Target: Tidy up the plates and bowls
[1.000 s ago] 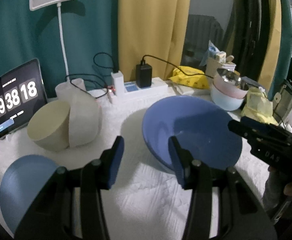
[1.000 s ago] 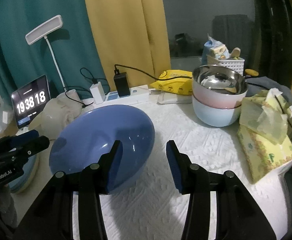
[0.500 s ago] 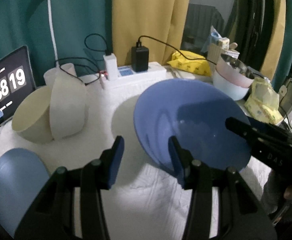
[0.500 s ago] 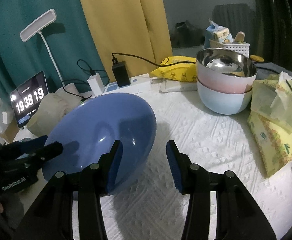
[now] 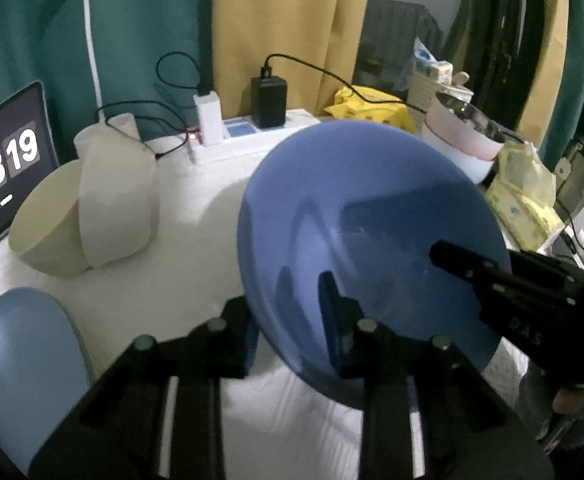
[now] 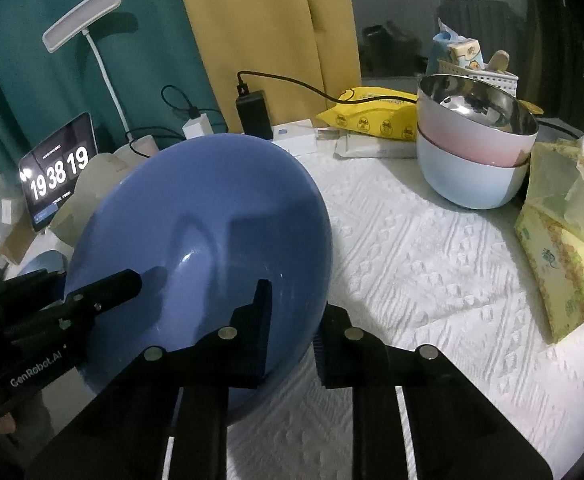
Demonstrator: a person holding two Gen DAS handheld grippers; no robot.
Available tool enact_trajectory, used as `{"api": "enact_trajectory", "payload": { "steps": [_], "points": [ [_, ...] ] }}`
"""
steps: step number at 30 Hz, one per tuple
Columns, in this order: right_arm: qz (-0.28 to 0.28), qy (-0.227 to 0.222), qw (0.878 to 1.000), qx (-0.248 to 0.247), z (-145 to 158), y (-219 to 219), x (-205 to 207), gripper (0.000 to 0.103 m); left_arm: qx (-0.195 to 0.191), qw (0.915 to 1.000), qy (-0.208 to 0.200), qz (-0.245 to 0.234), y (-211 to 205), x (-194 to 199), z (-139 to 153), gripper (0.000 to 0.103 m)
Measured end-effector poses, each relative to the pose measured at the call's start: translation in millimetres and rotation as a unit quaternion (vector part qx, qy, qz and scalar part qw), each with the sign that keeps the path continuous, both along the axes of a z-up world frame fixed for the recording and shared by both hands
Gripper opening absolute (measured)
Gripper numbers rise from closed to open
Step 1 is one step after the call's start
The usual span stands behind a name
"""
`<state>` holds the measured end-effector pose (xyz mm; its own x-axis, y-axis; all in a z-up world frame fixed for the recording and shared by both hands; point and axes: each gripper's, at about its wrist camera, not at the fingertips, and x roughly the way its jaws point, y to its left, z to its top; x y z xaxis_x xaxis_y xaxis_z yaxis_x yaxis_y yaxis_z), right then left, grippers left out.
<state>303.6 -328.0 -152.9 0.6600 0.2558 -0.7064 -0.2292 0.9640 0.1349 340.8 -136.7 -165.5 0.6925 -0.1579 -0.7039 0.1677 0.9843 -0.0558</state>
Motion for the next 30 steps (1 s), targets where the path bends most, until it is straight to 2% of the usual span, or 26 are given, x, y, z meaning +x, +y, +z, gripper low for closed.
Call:
{"api": "enact_trajectory", "payload": {
  "steps": [11, 30],
  "points": [
    [-0.004, -0.009, 1.000, 0.006, 15.2, 5.8, -27.3, 0.019, 0.002, 0.9999, -0.015, 0.001, 6.6, -28.6, 12.9, 0.028],
    [-0.011, -0.020, 1.000, -0.001, 32.2, 28.4, -100.2, 0.019, 0.005, 0.9992, -0.039, -0.003, 28.4, -110.7, 31.7, 0.028]
  ]
}}
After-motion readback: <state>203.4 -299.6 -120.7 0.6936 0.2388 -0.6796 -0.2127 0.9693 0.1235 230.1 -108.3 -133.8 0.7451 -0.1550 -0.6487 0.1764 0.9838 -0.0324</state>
